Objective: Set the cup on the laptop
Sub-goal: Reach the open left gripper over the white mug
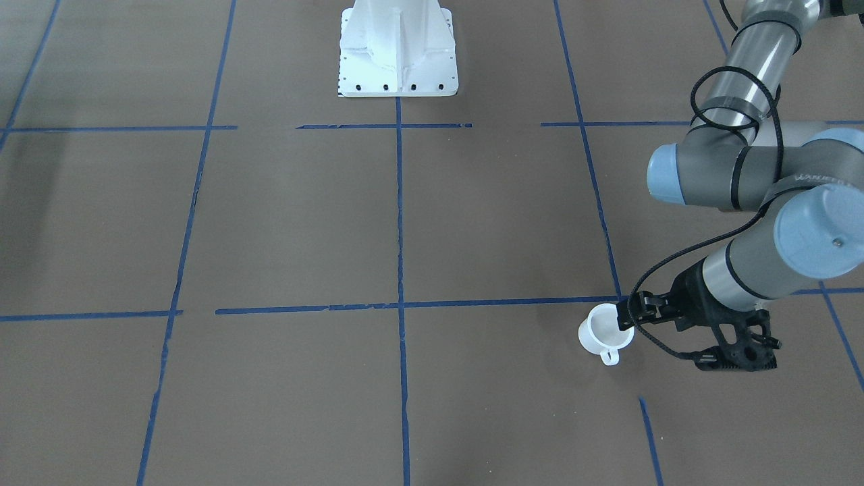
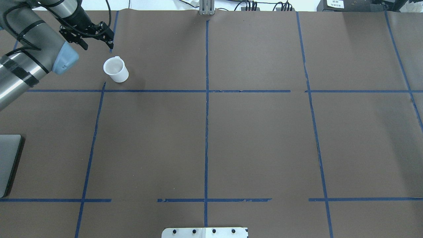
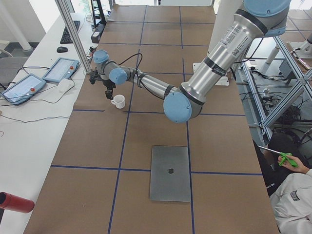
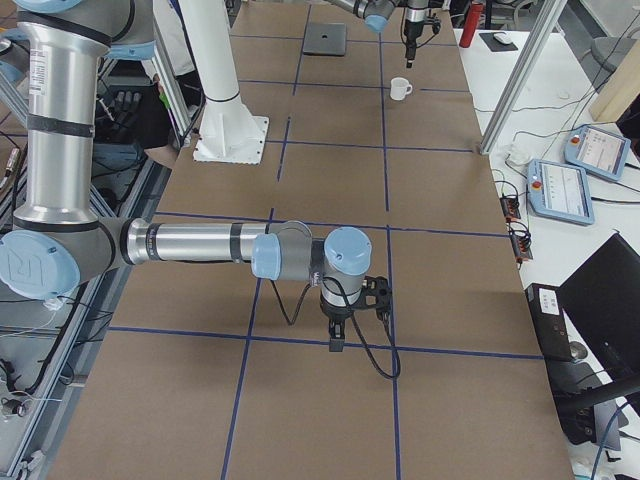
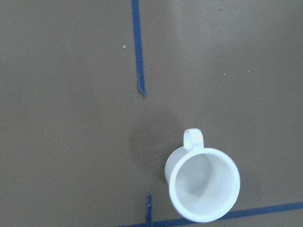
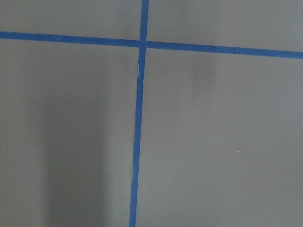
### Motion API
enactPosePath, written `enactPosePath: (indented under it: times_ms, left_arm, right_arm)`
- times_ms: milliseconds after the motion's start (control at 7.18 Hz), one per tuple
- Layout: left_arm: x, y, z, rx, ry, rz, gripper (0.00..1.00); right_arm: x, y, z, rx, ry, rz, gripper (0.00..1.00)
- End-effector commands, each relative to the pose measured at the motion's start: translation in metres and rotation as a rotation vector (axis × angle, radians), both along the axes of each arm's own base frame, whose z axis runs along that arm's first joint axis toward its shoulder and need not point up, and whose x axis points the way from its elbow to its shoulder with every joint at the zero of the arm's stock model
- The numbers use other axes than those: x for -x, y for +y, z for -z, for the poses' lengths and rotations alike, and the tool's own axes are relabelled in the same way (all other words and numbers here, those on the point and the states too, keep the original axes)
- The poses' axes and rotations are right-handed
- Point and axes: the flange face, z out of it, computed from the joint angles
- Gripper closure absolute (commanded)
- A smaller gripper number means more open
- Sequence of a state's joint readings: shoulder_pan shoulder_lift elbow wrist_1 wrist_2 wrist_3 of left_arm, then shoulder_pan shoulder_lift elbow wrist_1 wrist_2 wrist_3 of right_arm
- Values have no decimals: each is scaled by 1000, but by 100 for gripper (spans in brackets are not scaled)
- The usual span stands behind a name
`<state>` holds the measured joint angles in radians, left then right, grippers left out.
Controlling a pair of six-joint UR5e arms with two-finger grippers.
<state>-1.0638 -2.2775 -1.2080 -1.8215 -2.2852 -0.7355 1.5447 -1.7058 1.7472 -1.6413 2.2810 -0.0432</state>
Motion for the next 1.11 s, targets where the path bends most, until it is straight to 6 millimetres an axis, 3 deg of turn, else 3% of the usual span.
enactPosePath:
  times_ms: [0, 139, 418, 835, 975]
  left_arm:
    - [-49, -16, -19, -15, -4, 44, 0]
    - [-59, -26, -20, 6, -14, 45, 1]
    - [-89, -17, -35, 26, -51, 36, 1]
    - [-97, -14, -51, 55, -71, 29, 18]
    - [-97, -14, -51, 52, -71, 24, 56]
  right_arm:
    - [0, 0, 0, 0, 0, 0, 0]
    - [0, 0, 0, 0, 0, 0, 0]
    - [0, 0, 0, 0, 1, 0, 0]
    - [0, 0, 0, 0, 0, 0, 0]
    - [0, 0, 0, -1, 0, 1, 0]
